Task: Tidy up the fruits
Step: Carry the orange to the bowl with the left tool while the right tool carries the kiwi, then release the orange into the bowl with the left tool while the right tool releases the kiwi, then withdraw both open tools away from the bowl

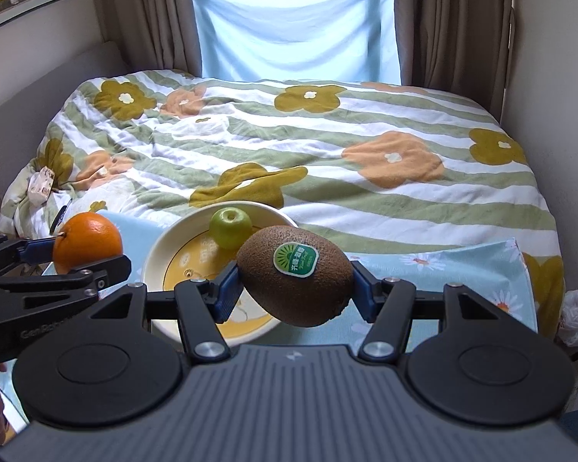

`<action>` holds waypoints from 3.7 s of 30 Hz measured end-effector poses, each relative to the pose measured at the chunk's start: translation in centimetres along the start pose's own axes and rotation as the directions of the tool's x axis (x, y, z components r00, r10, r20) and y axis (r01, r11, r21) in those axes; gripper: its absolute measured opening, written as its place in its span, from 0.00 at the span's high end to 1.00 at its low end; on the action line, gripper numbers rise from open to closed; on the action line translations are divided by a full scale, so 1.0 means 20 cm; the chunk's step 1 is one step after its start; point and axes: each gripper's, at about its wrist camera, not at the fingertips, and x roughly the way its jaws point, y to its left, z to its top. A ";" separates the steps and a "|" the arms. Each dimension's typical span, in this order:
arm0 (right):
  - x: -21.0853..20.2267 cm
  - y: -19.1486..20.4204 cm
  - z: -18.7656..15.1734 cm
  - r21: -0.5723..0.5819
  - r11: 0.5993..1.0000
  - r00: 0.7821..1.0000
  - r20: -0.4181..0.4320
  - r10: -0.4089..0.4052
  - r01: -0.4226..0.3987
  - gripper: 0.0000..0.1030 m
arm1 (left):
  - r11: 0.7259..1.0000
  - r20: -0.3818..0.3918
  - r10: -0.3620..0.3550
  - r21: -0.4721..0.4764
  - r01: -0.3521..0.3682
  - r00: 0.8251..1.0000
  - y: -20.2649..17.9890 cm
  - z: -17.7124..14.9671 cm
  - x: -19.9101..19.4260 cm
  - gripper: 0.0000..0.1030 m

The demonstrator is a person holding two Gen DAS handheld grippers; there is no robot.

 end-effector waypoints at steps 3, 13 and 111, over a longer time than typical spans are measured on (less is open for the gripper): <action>0.08 -0.01 0.03 0.012 1.000 1.000 -0.012 -0.009 0.009 0.28 | 0.999 -0.019 0.000 0.047 0.001 1.000 -0.01 0.03 0.13 0.37; 0.30 -0.03 0.10 0.048 0.998 0.997 -0.056 -0.047 0.050 0.28 | 0.991 -0.114 0.005 0.132 0.010 0.993 0.01 0.06 0.52 0.37; 0.01 0.29 -0.05 -0.100 0.995 1.000 0.029 -0.002 0.005 0.00 | 0.998 0.055 0.008 -0.059 -0.004 0.998 0.37 0.02 -0.15 0.02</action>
